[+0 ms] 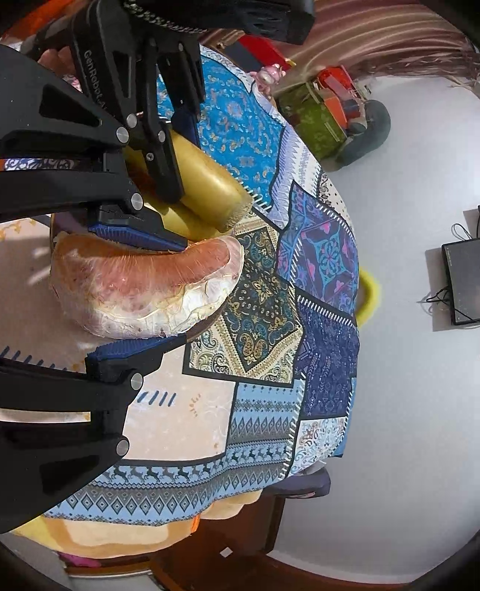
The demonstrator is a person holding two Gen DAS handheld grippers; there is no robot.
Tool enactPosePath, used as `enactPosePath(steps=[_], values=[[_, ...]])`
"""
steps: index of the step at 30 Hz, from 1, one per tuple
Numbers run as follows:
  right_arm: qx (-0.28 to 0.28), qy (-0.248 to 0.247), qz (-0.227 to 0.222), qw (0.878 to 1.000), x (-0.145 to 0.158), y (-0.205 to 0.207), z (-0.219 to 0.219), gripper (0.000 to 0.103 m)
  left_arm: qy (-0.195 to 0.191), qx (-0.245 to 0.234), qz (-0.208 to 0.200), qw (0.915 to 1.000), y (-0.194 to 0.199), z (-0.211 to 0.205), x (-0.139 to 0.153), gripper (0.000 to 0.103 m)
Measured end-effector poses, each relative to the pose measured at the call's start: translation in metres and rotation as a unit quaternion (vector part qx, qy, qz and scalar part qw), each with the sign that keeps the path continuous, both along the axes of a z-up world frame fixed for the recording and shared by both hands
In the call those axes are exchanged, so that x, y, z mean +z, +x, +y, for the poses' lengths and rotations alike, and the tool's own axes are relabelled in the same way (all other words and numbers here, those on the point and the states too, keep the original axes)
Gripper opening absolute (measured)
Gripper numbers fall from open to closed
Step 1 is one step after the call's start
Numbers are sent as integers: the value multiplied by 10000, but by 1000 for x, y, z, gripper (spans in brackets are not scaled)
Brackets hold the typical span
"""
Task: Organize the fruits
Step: 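Lower the banana onto the plate with the left gripper while the right gripper places the grapefruit piece beside it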
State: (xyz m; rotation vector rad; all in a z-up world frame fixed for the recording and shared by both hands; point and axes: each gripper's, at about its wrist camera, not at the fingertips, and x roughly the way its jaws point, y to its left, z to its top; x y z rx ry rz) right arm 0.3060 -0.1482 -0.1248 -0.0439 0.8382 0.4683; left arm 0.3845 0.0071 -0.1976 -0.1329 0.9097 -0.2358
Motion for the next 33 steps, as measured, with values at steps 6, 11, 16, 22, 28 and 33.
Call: enactPosePath(steps=[6, 11, 16, 22, 28, 33], values=[[12, 30, 97, 9999, -5, 0, 1, 40, 70, -34, -43, 10000, -8, 1, 5, 48], [64, 57, 148, 9999, -8, 1, 6, 40, 21, -28, -121, 9999, -17, 5, 11, 49], [96, 38, 175, 9998, -12, 1, 12, 40, -3, 8, -156, 9999, -23, 11, 14, 51], [166, -67, 186, 9997, -16, -1, 16, 40, 32, 32, -185, 9998, -30, 13, 17, 51], [121, -36, 201, 9997, -8, -6, 10, 41, 73, 89, -177, 9998, -35, 16, 21, 51], [110, -104, 136, 9998, 3, -20, 4, 41, 171, 134, -258, 9994, -48, 16, 32, 51]])
